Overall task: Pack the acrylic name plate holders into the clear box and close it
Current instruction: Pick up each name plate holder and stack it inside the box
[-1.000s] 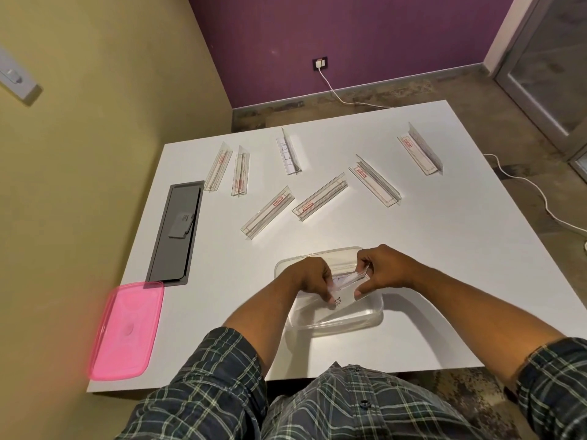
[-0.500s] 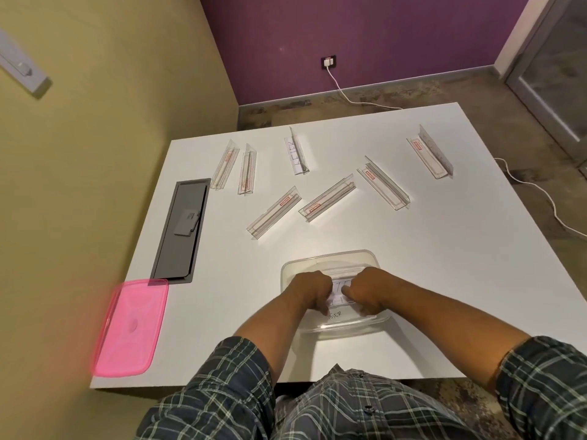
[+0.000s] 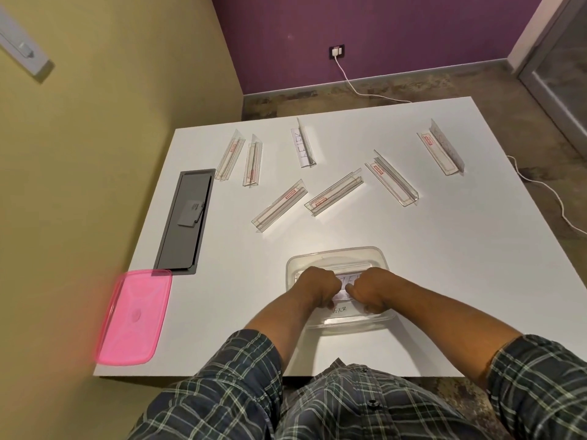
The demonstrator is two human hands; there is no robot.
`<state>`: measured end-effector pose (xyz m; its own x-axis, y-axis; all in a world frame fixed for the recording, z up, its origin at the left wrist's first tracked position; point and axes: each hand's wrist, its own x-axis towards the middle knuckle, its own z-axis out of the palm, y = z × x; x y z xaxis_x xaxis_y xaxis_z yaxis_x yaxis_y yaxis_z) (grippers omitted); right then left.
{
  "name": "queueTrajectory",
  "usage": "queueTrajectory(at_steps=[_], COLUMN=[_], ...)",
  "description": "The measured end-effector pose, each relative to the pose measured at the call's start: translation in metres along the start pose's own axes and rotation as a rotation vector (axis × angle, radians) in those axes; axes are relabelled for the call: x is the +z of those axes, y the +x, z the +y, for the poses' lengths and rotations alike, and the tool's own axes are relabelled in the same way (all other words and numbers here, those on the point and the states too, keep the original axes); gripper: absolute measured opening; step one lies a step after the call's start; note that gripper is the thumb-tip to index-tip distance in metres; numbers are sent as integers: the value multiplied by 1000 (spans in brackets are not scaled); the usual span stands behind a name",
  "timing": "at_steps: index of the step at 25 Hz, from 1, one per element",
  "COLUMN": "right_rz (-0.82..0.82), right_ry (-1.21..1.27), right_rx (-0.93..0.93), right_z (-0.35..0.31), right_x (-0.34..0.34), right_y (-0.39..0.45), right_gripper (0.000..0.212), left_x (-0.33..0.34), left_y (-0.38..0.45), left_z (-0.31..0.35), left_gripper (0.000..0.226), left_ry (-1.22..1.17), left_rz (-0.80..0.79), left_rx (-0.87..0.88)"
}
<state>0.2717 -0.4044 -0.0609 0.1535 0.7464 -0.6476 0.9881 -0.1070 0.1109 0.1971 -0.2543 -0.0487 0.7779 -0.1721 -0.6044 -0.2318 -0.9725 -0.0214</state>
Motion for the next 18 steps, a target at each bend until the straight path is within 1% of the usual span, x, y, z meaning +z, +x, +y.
queueTrajectory(at_steps=[4, 7, 9, 12, 14, 16, 17, 18], right_rz=[13, -19, -50, -91, -90, 7, 87, 176], right_ry=[-16, 5, 15, 0, -7, 6, 31, 72], right_rx=[-6, -24, -60, -108, -132, -154, -159, -159], right_z=[2, 7, 15, 28, 32, 35, 37, 40], right_x=[-1, -5, -8, -11, -11, -9, -10, -11], right_y=[2, 3, 0, -7, -9, -9, -9, -10], right_gripper=[40, 43, 48, 46, 46, 47, 48, 50], left_x=[-2, -10, -14, -14, -11, -10, -12, -14], left_y=[-1, -6, -11, -16, -16, -16, -18, -19], left_z=[2, -2, -9, -21, -27, -30, -32, -35], left_gripper=[33, 32, 38, 47, 46, 35, 31, 33], left_ry=[77, 164, 230, 282, 278, 214, 147, 72], left_rz=[-5, -46, -88, -123, -110, -56, 4, 78], left_rx=[23, 62, 86, 80, 97, 128, 130, 113])
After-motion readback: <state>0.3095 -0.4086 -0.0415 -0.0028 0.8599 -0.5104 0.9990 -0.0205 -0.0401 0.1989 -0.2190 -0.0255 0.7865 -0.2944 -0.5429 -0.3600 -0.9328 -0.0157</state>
